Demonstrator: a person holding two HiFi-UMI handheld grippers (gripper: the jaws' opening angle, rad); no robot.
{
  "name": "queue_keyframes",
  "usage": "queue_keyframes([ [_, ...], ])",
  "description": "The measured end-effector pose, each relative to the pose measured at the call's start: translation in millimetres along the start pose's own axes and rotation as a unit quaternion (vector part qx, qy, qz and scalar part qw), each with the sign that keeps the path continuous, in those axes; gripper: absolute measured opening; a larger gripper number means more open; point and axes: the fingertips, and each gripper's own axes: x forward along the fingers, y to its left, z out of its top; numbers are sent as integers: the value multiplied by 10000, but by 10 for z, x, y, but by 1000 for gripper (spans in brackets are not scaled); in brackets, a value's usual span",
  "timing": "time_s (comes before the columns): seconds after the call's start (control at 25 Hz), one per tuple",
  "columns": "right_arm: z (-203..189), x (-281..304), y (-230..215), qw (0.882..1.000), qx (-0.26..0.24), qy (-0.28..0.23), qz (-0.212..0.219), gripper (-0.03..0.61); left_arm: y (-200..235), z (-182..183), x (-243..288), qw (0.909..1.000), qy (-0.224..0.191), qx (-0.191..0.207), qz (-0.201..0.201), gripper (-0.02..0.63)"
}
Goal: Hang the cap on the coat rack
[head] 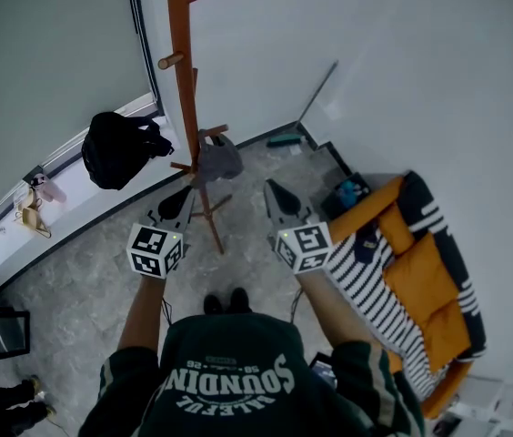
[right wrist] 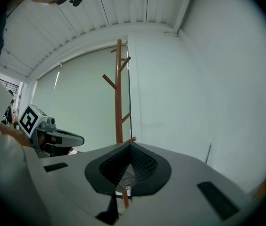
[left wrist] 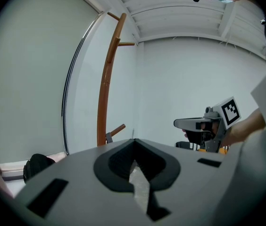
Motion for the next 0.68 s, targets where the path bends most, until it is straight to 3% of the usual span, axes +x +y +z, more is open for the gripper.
queue_keyframes([
  [0.68, -69, 96, -27, 10000, 40, 60, 28, -2, 67, -15, 33, 10000, 16, -52, 65, 0],
])
